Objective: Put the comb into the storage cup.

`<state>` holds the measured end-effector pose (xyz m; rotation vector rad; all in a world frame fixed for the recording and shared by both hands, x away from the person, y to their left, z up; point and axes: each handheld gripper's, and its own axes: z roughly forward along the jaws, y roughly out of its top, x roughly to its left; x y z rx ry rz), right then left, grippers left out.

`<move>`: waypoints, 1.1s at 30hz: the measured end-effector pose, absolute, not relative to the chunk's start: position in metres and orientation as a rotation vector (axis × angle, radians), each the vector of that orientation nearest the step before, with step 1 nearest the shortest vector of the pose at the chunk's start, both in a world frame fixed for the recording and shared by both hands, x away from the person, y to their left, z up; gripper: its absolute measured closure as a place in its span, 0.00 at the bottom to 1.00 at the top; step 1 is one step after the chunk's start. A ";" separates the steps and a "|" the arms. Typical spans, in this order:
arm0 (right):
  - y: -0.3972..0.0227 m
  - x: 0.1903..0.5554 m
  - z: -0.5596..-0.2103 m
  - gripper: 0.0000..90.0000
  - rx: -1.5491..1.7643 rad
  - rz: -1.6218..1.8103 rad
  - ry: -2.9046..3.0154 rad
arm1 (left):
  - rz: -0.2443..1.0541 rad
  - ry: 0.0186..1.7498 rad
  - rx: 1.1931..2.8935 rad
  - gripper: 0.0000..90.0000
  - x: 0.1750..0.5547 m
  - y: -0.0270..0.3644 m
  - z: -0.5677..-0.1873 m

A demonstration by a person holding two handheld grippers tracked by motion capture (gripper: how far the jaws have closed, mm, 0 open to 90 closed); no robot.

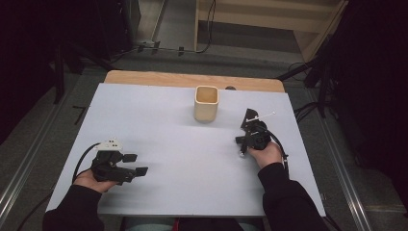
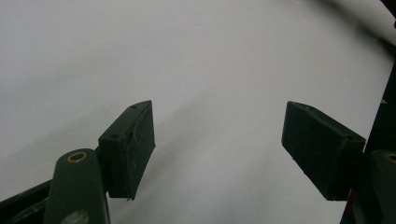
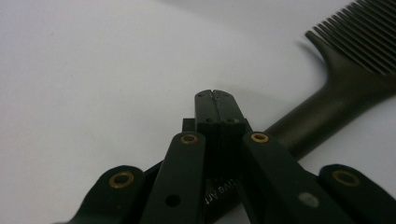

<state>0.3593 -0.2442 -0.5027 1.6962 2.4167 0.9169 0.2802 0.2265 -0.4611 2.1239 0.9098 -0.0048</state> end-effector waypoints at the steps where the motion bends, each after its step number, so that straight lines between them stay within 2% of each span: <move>1: -0.245 0.358 -0.503 0.97 1.701 0.917 2.417 | -0.004 0.909 2.125 0.29 0.280 0.226 -0.461; 33: -0.286 0.344 -0.504 0.97 1.760 0.919 2.404 | -0.003 0.912 2.128 0.29 0.281 0.226 -0.461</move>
